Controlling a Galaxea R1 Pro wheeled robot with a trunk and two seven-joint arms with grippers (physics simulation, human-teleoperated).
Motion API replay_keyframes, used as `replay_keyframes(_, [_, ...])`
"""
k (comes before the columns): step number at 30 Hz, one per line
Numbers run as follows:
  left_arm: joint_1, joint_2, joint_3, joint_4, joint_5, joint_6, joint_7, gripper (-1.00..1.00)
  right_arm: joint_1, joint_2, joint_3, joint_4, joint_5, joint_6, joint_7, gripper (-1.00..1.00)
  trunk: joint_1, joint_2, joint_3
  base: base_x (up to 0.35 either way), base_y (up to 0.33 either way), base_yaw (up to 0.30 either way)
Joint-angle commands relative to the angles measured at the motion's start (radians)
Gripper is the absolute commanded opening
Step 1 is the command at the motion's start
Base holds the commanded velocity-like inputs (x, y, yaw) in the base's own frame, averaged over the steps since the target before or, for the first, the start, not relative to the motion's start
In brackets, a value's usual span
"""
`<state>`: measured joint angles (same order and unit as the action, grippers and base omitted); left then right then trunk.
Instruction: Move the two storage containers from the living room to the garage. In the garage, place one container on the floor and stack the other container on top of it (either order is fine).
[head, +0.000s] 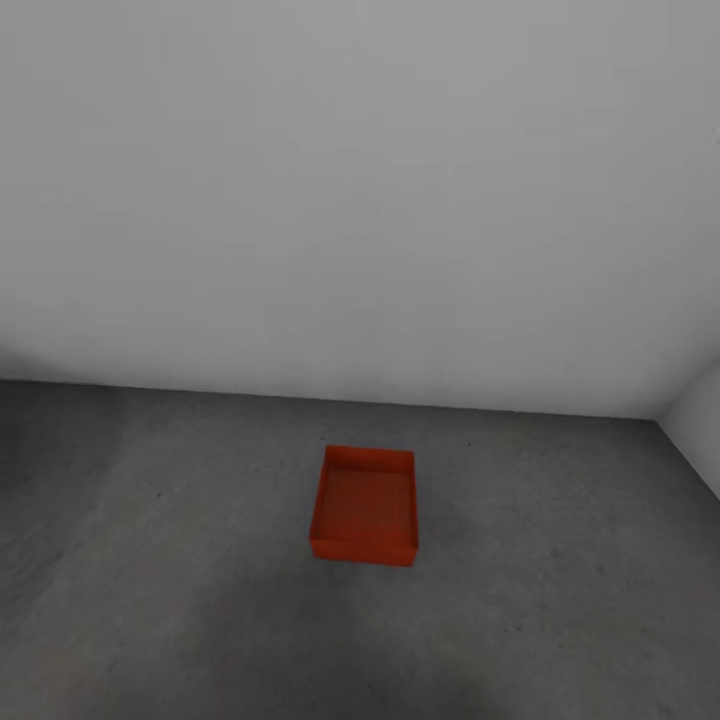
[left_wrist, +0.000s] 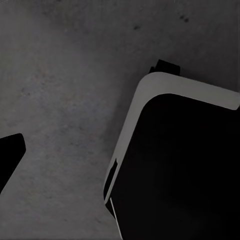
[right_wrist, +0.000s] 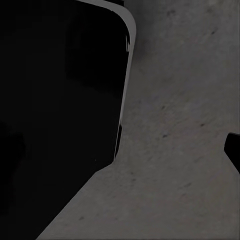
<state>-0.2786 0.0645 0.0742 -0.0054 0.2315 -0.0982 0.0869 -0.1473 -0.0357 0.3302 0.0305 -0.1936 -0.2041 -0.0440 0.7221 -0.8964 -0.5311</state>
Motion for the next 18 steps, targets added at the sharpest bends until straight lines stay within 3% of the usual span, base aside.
replay_keyframes(1, [-0.001, 0.0, 0.007, 0.001, 0.0, -0.003, 0.0, 1.0, -0.001, 0.0, 0.009, 0.003, -0.009, -0.006, -0.001, 1.0, 0.0, -0.001, 0.001, 0.0, 0.0, 0.0])
replay_keyframes(18, [-0.001, 0.0, 0.007, 0.001, 0.0, -0.003, 0.0, 1.0, 0.016, 0.0, 0.007, 0.003, -0.01, -0.008, -0.001, 1.0, 0.0, -0.001, 0.027, 0.0, 0.0, 0.0])
